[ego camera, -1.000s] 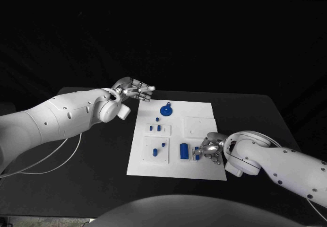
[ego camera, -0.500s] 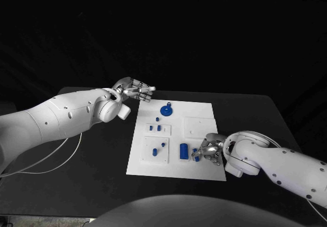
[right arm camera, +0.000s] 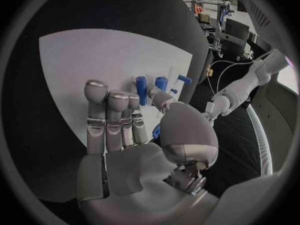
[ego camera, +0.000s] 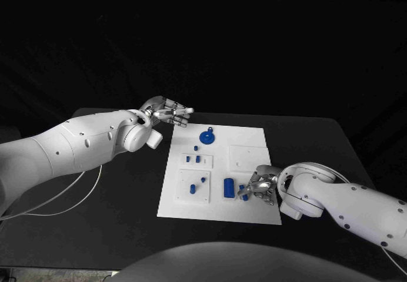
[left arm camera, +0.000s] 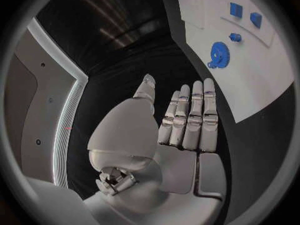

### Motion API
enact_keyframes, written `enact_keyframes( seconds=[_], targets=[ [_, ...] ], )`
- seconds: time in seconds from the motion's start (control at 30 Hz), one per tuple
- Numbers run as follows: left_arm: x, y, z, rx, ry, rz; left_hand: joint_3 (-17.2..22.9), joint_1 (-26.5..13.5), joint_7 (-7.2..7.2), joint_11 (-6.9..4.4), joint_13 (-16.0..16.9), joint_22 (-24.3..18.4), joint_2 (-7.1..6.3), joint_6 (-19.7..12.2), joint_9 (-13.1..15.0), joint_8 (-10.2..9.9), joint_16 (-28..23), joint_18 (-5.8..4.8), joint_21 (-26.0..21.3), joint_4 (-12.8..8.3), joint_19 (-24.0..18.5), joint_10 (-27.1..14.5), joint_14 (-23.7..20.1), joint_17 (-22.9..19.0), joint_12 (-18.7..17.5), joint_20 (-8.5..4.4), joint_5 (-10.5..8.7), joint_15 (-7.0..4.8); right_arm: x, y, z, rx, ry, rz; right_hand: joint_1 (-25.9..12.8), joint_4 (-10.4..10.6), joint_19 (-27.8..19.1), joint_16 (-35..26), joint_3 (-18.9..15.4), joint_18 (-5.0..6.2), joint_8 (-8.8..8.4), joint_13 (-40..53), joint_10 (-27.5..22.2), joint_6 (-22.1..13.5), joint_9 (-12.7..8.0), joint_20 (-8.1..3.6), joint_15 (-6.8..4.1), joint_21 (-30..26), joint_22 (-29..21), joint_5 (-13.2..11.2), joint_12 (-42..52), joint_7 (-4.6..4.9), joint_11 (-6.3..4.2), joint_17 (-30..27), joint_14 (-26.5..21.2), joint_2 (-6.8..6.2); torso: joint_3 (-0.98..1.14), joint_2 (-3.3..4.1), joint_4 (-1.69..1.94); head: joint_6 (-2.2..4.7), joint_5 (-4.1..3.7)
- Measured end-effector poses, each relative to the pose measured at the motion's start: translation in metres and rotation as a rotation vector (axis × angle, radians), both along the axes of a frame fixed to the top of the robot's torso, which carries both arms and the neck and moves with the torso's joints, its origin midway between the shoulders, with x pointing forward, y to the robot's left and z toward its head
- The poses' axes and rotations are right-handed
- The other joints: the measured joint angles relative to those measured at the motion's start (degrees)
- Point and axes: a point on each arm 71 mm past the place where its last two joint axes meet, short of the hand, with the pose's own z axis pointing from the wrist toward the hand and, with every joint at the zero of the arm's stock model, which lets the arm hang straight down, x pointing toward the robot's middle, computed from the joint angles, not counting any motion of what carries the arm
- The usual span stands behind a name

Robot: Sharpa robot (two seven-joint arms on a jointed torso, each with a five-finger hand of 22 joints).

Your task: Assemble the parts on the task board

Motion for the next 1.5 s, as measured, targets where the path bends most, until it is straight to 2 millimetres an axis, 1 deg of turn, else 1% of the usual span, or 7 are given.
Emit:
enact_keyframes(
  seconds=[0.17,0.33,0.6,0.8,0.87,1.17,1.5],
  targets=[
    [0.0,0.0,-0.0001,0.001,0.001,0.0,0.0,0.0,0.0,0.0,0.0,0.0,0.0,0.0,0.0,0.0,0.0,0.0,0.0,0.0,0.0,0.0,0.0,0.0,0.0,0.0,-0.06,0.0,0.0001,-0.0005,-0.0007,0.004,0.002,-0.006,-0.01,1.94,0.0,0.0,-1.65,0.0,0.17,0.05,0.01,0.25,-0.49,0.0,0.0,0.0,-0.14,-0.97,-0.01,-0.25,-0.01,0.01,0.0,-0.02,-0.01,0.0,0.0,0.0,-0.01],
    [-0.0001,0.0005,-0.0001,0.001,0.002,0.0,0.0,0.0,0.0,0.0,0.0,0.0,0.0,0.0,0.0,0.0,0.0,0.0,0.0,0.0,0.0,0.0,0.0,0.0,0.0,0.0,-0.28,0.0,-0.0008,-0.0002,-0.0016,0.019,0.011,-0.018,-0.51,3.85,0.0,0.0,-4.43,0.0,0.15,0.13,0.71,-0.21,-1.49,0.0,0.0,0.0,-0.23,-0.96,-0.01,-0.71,-0.71,0.15,0.0,-1.48,-0.02,0.0,0.01,0.0,0.08],
    [-0.0002,0.0018,-0.0002,0.002,0.004,0.0,-0.01,0.0,0.0,0.0,0.0,0.0,0.0,0.0,0.0,0.0,0.0,0.0,0.0,0.01,0.0,0.0,0.0,0.0,0.0,0.0,-0.28,0.0,-0.0016,0.0004,-0.0019,0.047,0.025,-0.038,-1.23,7.56,0.0,-0.21,-8.33,0.0,0.14,0.2,0.72,0.16,-2.52,0.0,0.0,-0.21,-0.41,-0.96,-0.02,-0.57,-0.71,0.33,0.0,-2.89,-0.04,-0.01,0.03,0.0,0.15],
    [-0.0005,0.0041,-0.0003,0.005,0.006,0.003,-0.01,0.27,0.0,0.0,0.0,0.0,-0.26,0.0,0.0,0.0,0.0,0.0,0.0,0.01,0.0,0.0,0.0,-0.01,0.0,0.0,-0.28,0.0,-0.0016,-0.0014,-0.0018,0.061,0.029,-0.052,-1.51,12.74,0.0,-0.44,-9.38,0.01,0.14,0.23,0.72,0.41,-3.13,0.0,0.0,-0.21,-0.72,-0.96,-0.02,-0.47,-0.71,0.57,0.0,-5.45,-0.03,-0.02,0.0,0.0,0.18],
    [-0.0006,0.0052,-0.0003,0.006,0.006,0.004,-0.01,0.27,0.0,0.0,0.0,0.0,-0.26,0.0,0.0,0.0,0.0,0.0,0.0,0.01,0.0,0.0,0.0,-0.01,0.0,0.0,-0.28,0.0,-0.0016,-0.002,-0.0016,0.065,0.029,-0.055,-1.22,13.86,0.0,-0.44,-9.62,0.0,0.14,0.3,0.72,0.41,-3.24,0.0,0.0,-0.21,-0.73,-0.96,-0.02,-0.47,-0.71,0.64,0.0,-5.74,-0.03,-0.02,0.0,0.0,0.21],
    [-0.0007,0.0059,-0.0005,0.009,0.008,0.005,-0.01,0.27,0.0,0.0,0.0,0.0,-0.26,0.0,0.0,0.0,0.0,0.0,0.0,0.01,0.0,0.0,0.0,-0.01,0.0,0.0,-0.28,0.0,-0.0019,-0.0035,-0.0003,0.079,0.026,-0.061,-0.05,14.45,0.0,-0.7,-10.21,0.0,0.14,0.44,0.71,0.62,-3.33,0.0,0.0,-0.21,-0.81,-0.97,-0.04,-0.26,-0.71,0.83,0.0,-6.08,0.03,-0.02,-0.03,0.0,0.25],
    [-0.0007,0.0064,-0.0006,0.011,0.008,0.005,-0.01,0.26,0.0,0.0,0.0,0.0,-0.26,0.0,0.0,0.0,0.0,0.0,0.0,0.01,0.0,0.0,0.0,-0.01,0.0,0.0,-0.28,0.0,-0.0059,-0.0066,0.0038,0.102,0.026,-0.024,3.26,11.36,0.0,-0.7,-13.19,0.01,0.14,0.72,0.92,2.15,-1.92,0.0,0.0,-0.21,-0.86,-0.97,-0.05,-0.99,-0.51,1.1,0.0,-6.39,0.02,-0.02,-0.04,0.0,0.16]
  ],
)
